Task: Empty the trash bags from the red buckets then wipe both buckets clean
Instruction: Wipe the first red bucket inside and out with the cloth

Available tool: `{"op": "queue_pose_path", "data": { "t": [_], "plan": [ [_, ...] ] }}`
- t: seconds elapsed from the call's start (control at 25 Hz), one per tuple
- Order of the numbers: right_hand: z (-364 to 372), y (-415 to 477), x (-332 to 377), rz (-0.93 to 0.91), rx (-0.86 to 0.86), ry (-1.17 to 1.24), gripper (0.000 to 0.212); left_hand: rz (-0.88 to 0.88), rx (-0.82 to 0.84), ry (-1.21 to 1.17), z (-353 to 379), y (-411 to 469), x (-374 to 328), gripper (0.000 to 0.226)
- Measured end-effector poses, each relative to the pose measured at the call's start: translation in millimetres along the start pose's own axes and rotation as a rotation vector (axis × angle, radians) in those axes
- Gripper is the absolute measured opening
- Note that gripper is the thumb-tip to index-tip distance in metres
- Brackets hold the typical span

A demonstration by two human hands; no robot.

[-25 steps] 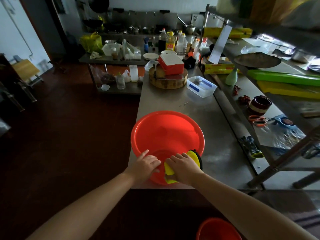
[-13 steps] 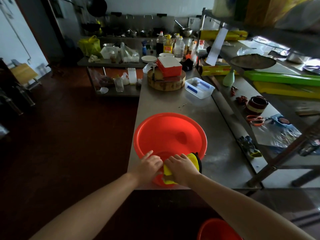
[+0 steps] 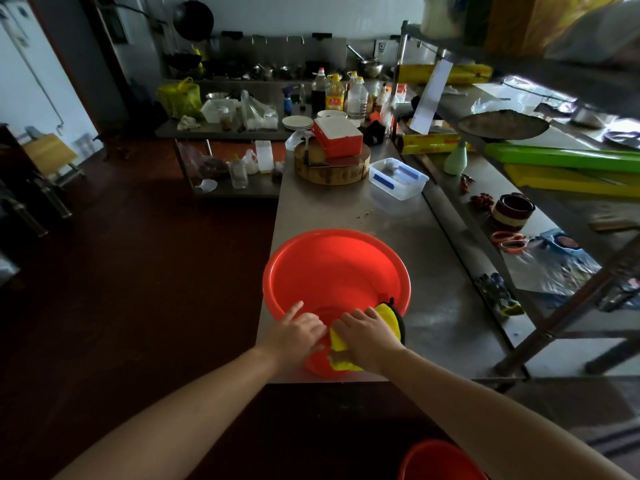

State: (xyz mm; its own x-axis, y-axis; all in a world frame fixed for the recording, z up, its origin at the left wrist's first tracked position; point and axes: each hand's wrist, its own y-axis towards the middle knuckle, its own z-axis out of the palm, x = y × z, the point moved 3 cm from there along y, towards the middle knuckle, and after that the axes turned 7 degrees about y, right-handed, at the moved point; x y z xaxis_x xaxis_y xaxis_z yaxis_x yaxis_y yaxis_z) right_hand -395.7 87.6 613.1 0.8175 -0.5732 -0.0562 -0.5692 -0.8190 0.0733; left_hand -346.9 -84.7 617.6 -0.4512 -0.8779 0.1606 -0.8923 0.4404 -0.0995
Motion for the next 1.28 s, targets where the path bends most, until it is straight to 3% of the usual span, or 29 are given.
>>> {"op": "queue_pose_path", "data": {
  "t": [0.16, 0.28, 0.4, 0.48, 0.56, 0.68, 0.88, 1.0, 1.16, 1.28],
  "plan": [
    [-4.9, -15.7, -27.8, -0.043, 0.004, 0.111, 0.076, -0.006, -0.057, 0.022, 2.7, -16.6, 30.9, 0.037],
    [-12.4, -31.0, -63.9, -0.07, 0.102, 0.074, 0.074, -0.122, -0.028, 0.114, 4.0, -26.8, 71.4, 0.039],
    [-14.4, -21.9, -56.0, -0.062, 0.096, 0.044, 0.072, -0.042, 0.021, 0.148, -2.2, -8.0, 45.5, 0.048],
    [-10.3, -7.6, -28.5, -0.087, -0.016, -0.025, 0.067, 0.034, 0.021, 0.066, -0.6, 6.7, 4.6, 0.054],
    [-3.8, 0.6, -7.0, -0.075, -0.05, 0.0, 0.068, -0.012, 0.005, -0.083, 0.7, 10.0, -12.7, 0.046],
    [-1.1, -11.6, -26.4, -0.041, -0.034, 0.095, 0.074, -0.068, -0.061, -0.178, 5.9, -4.4, 10.7, 0.036],
    [-5.3, -28.6, -79.9, -0.038, -0.007, 0.049, 0.075, -0.112, -0.029, -0.106, 4.6, -2.5, 58.7, 0.036],
    [-0.6, -22.4, -75.0, -0.033, 0.026, 0.049, 0.075, -0.125, 0.039, -0.073, 12.9, -0.9, 58.6, 0.048],
    [-2.7, -27.7, -67.1, -0.056, -0.106, 0.019, 0.061, -0.221, 0.056, -0.143, 15.4, -5.2, 45.1, 0.077],
    [-5.7, -31.2, -59.6, -0.072, -0.192, 0.017, 0.055, -0.207, 0.075, -0.14, 9.5, 0.7, 30.5, 0.075]
  ]
}}
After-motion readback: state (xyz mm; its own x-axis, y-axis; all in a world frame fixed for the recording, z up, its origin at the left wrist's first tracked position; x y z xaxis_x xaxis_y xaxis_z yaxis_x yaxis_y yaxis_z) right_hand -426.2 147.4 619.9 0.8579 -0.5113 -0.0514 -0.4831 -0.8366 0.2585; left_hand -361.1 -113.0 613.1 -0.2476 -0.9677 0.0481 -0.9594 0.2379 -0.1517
